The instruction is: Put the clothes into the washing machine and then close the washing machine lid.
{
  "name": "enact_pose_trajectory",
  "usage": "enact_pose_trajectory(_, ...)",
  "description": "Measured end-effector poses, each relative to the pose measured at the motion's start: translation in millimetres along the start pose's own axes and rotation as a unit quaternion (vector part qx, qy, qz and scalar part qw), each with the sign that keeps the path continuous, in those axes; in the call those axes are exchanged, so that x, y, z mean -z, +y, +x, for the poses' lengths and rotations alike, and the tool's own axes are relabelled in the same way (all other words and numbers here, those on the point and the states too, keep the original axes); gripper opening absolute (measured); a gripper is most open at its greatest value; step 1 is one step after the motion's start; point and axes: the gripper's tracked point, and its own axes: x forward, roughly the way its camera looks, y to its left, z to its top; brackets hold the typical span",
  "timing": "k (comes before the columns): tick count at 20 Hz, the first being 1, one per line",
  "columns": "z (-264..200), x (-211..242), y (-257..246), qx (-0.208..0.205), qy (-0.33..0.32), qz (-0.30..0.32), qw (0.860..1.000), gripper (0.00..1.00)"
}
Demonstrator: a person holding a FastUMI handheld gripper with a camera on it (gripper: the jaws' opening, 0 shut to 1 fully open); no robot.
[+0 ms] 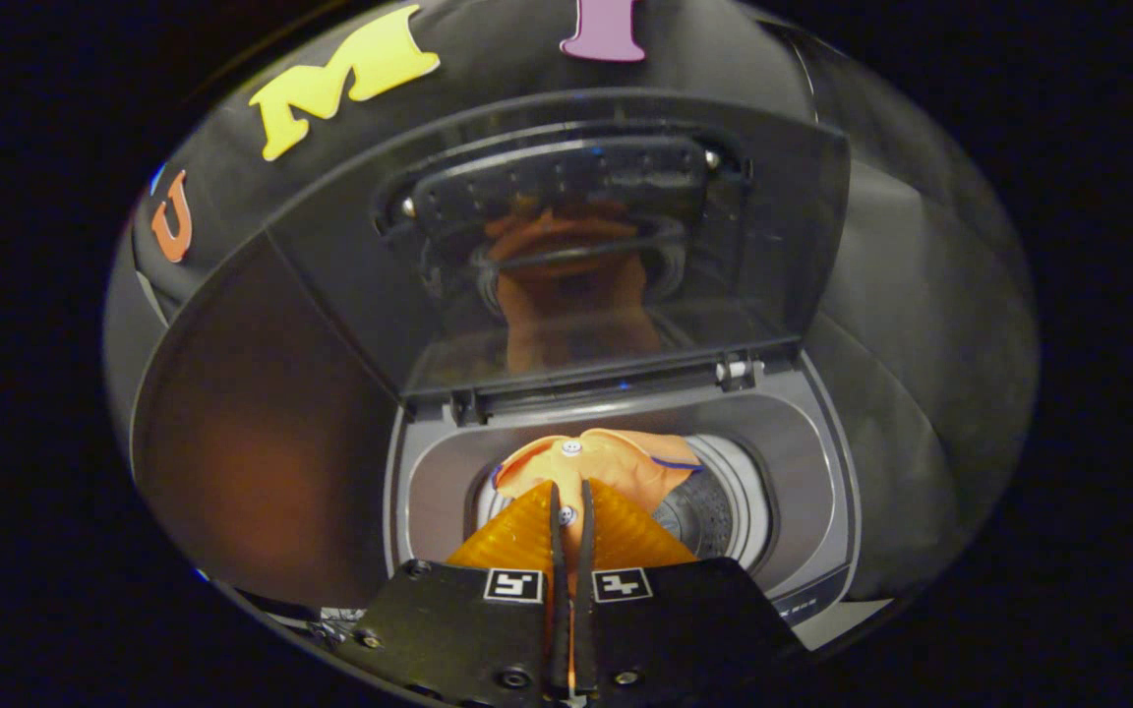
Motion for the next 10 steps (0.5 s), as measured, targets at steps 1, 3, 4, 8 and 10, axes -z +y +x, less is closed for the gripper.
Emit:
enact_pose_trajectory(1,6.1,8.1,-3.1,0.005,0.013,0.0,1.0,0.05)
enact_pose_trajectory(3,17.2,28.0,-12.8,0.02,0.041,0.0,0.999,0.06)
enact_pose_trajectory(4,18.7,33.5,-14.5,0.023,0.054,-0.001,0.998,0.06)
enact_pose_trajectory(8,20.4,37.8,-16.7,0.031,0.059,-0.008,0.998,0.07)
enact_pose_trajectory(10,20.6,38.7,-19.8,0.034,0.055,-0.013,0.998,0.09)
